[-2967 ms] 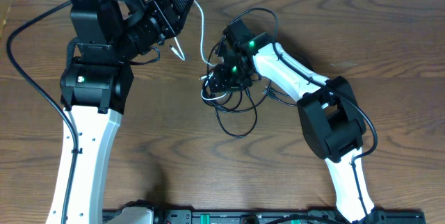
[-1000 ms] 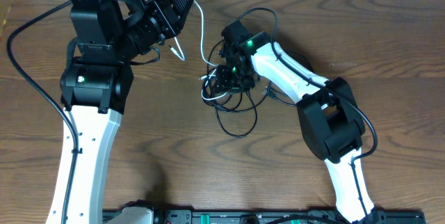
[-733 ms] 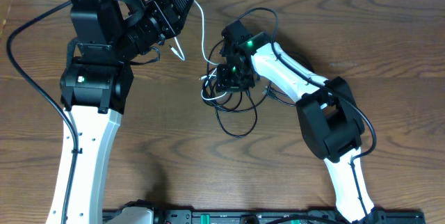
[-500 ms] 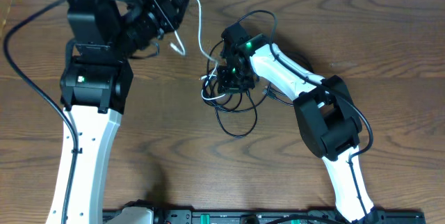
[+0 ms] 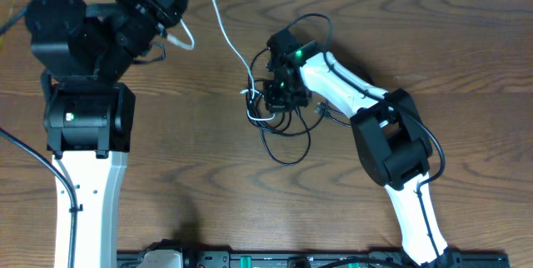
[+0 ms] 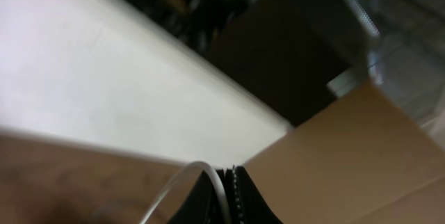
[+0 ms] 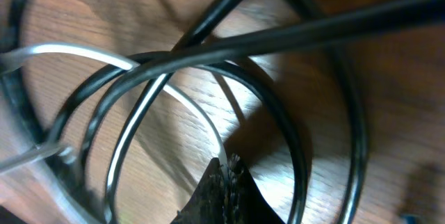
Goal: Untangle cables
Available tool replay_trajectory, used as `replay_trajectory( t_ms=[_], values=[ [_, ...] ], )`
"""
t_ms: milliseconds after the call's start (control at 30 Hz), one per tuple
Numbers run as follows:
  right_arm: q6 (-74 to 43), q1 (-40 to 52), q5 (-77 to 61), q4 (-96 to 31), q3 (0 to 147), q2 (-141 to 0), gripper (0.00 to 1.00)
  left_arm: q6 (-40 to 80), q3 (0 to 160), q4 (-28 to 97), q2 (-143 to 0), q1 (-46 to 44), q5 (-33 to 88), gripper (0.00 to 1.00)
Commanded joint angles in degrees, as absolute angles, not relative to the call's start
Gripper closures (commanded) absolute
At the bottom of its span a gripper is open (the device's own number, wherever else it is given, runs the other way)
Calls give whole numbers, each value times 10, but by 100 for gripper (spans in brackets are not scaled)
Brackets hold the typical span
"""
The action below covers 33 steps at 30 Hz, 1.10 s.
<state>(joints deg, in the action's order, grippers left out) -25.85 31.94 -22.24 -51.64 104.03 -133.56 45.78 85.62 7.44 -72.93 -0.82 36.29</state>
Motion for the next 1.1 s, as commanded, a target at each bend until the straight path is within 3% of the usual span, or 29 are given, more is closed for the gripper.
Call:
replay_trajectory(
  t_ms=[0,400,633,900,933,967,1033,1067],
  values=[
    [-217,290,-215,-531,1068,-1293,99,414,868,115,-741,-6,366,93],
    [-105,182,-265,-581,1076,-1055,99,379,868,171,-772,-5,366,92],
    [-102,128,-262,-616,1076,-1004,99,358,868,173,-772,-5,364,93],
    [-126,110,-71,-627,1075,-1004,99,341,868,173,-772,-6,347,92],
    [-125,110,-67,-630,1075,-1004,94,344,868,164,-772,-6,342,93],
    [-125,110,-66,-631,1074,-1004,79,349,868,149,-772,-6,342,92],
    [-120,111,-66,-630,1071,-1004,38,368,868,105,-772,-6,343,93],
    [-119,112,-66,-630,1071,-1004,22,380,869,77,-771,-6,343,93]
  ],
)
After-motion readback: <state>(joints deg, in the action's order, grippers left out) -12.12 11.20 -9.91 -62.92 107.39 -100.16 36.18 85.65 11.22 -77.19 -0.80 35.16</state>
